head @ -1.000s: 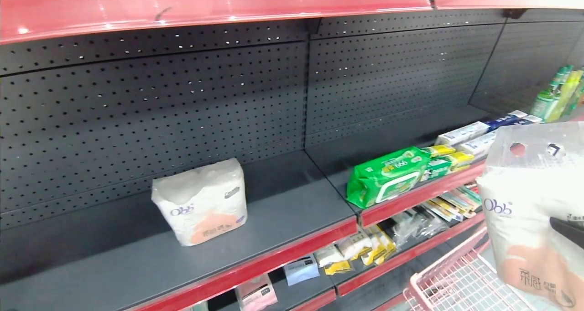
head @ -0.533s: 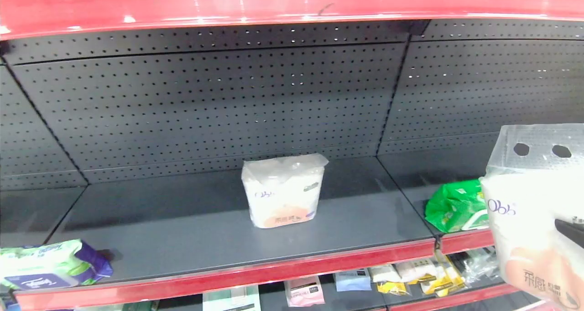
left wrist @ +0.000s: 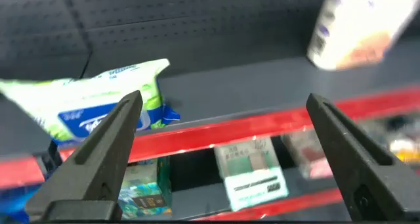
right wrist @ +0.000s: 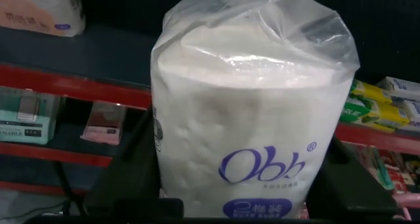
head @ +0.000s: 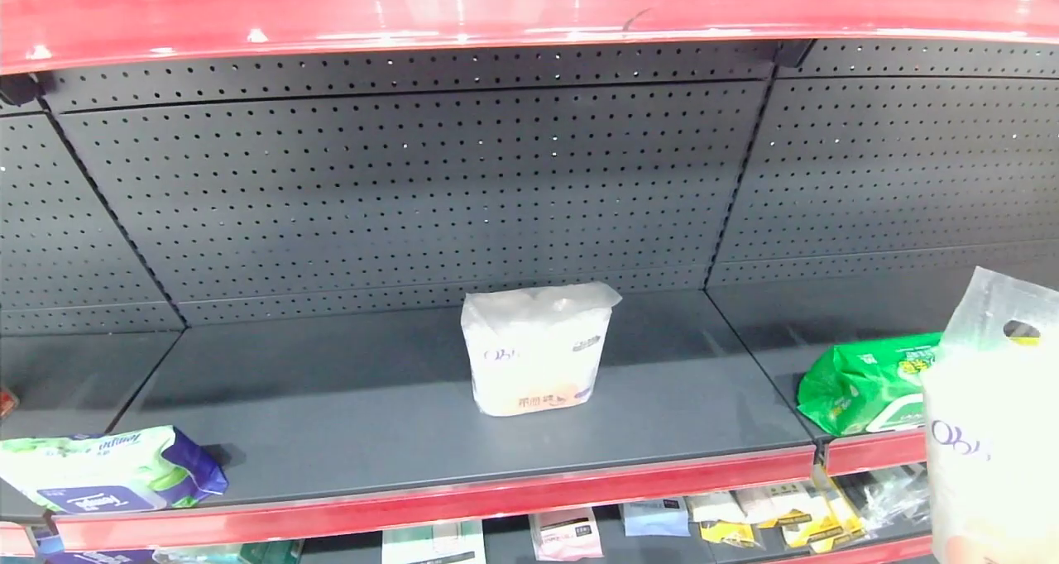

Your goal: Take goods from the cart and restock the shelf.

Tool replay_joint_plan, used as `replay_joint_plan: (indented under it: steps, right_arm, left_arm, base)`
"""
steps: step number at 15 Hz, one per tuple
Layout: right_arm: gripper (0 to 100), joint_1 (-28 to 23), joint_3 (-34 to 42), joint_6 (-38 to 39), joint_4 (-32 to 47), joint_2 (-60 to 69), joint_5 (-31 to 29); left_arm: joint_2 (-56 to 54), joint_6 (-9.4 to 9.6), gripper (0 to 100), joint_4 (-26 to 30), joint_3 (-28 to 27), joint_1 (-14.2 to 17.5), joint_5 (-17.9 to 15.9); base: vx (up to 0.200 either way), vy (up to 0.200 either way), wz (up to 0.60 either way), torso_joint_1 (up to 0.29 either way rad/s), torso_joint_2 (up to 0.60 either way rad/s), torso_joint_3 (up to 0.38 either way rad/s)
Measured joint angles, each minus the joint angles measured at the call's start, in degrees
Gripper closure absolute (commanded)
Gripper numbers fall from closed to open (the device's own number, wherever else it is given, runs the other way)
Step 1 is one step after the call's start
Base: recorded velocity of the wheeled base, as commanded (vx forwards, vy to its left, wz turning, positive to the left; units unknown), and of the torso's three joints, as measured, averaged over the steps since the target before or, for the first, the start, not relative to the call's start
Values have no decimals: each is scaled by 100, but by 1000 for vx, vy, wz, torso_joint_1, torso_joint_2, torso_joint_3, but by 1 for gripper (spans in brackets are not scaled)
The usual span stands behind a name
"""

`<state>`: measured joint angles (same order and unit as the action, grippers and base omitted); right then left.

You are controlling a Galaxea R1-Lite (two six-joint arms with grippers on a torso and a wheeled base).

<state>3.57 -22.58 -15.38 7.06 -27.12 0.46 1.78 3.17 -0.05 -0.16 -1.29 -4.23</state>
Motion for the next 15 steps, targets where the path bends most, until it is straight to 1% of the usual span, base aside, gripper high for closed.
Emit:
replay_joint_plan:
  steps: [1,2,3,4,6,7,8,9,10,11,12,13,14,15]
  right_arm:
    - [100,4,50,0,-11,148,2]
    - [100,11,76,6,-6,257,-2]
    - [100,11,76,23,-13,347,-11]
    - [100,9,52,80,-11,397,-22]
    - [100,-16,1,143,-22,464,-33]
    - [100,-20,-60,160,-2,475,-41]
    - [100,-20,-129,263,-24,472,9]
    - [100,11,-140,406,0,463,82]
    - [100,28,-148,428,-4,458,93]
    - [100,33,-160,435,0,452,87]
    - [100,44,-180,436,5,445,76]
    - [100,44,-195,435,2,434,71]
    - [100,41,-206,430,9,423,68]
    - [100,39,-212,425,13,411,71]
  left_arm:
    - [74,101,0,0,-5,-85,-74]
    - [138,121,0,2,-20,-145,-118]
    - [246,123,0,-6,-163,-171,-138]
    - [400,63,0,-16,-395,-187,-138]
    - [1167,-230,0,-73,-1161,-165,-118]
    - [1825,-295,0,-238,-1547,-151,-135]
    - [2534,-301,0,-507,-1808,-151,-204]
    - [3330,-274,0,-967,-1985,-168,-357]
    - [4069,-187,0,-1475,-2085,-182,-549]
    - [4777,-57,0,-1935,-2153,-197,-770]
    - [5447,115,0,-2277,-2214,-210,-1147]
    - [6111,394,0,-2559,-2286,-226,-1758]
    - [6674,772,0,-2737,-2354,-236,-2297]
    - [7230,1253,0,-2872,-2431,-243,-2823]
  base:
    - [0,0,0,0,0,0]
    - [0,0,0,0,0,0]
    - [0,0,0,0,0,0]
    - [0,0,0,0,0,0]
    - [0,0,0,0,0,0]
    - [0,0,0,0,0,0]
    - [0,0,0,0,0,0]
    - [0,0,0,0,0,0]
    - [0,0,0,0,0,0]
    - [0,0,0,0,0,0]
    - [0,0,0,0,0,0]
    - [0,0,0,0,0,0]
    - [0,0,0,0,0,0]
    - [0,0,0,0,0,0]
